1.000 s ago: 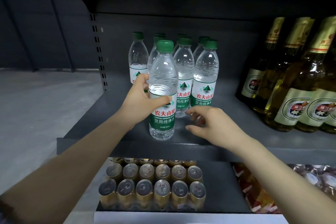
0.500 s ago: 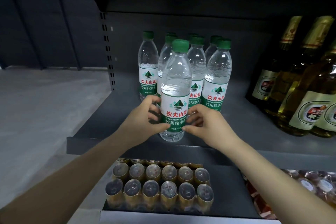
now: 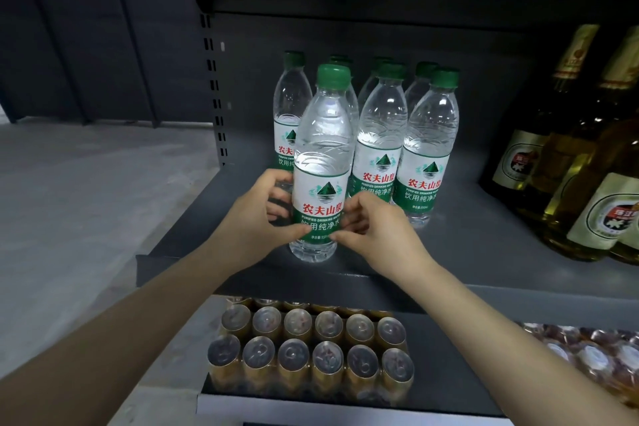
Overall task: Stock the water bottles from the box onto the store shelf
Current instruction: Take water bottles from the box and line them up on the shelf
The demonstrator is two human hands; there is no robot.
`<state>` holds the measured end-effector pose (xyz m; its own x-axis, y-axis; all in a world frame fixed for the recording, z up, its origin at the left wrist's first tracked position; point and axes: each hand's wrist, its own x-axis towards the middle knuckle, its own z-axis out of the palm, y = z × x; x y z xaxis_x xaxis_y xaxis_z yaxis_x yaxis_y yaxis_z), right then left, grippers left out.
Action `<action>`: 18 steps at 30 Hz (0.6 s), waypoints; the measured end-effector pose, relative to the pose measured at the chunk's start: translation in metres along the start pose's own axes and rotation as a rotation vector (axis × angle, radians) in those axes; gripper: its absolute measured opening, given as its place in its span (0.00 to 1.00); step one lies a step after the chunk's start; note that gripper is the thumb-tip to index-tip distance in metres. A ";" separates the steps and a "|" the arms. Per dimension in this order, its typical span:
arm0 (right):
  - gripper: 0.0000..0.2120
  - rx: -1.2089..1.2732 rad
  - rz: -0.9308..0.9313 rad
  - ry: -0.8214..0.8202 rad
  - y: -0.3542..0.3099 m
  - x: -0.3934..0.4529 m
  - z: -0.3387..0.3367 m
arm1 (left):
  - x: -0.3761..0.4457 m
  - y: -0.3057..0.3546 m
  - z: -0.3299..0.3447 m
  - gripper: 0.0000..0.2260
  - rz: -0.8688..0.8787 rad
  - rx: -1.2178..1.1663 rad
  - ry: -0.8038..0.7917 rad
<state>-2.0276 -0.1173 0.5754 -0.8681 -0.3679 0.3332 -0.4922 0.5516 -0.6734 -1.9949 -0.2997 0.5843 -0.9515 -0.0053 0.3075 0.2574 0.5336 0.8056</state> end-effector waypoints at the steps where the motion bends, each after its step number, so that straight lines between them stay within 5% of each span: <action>1: 0.15 0.004 0.003 -0.001 -0.001 0.001 0.002 | 0.000 -0.001 -0.001 0.26 0.001 0.001 0.005; 18: 0.15 -0.047 -0.026 -0.002 -0.017 0.027 0.025 | 0.008 -0.016 -0.010 0.30 0.013 0.023 0.107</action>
<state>-2.0407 -0.1551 0.5792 -0.8550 -0.3838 0.3488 -0.5169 0.5767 -0.6327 -2.0049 -0.3170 0.5788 -0.9242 -0.0880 0.3717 0.2648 0.5537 0.7895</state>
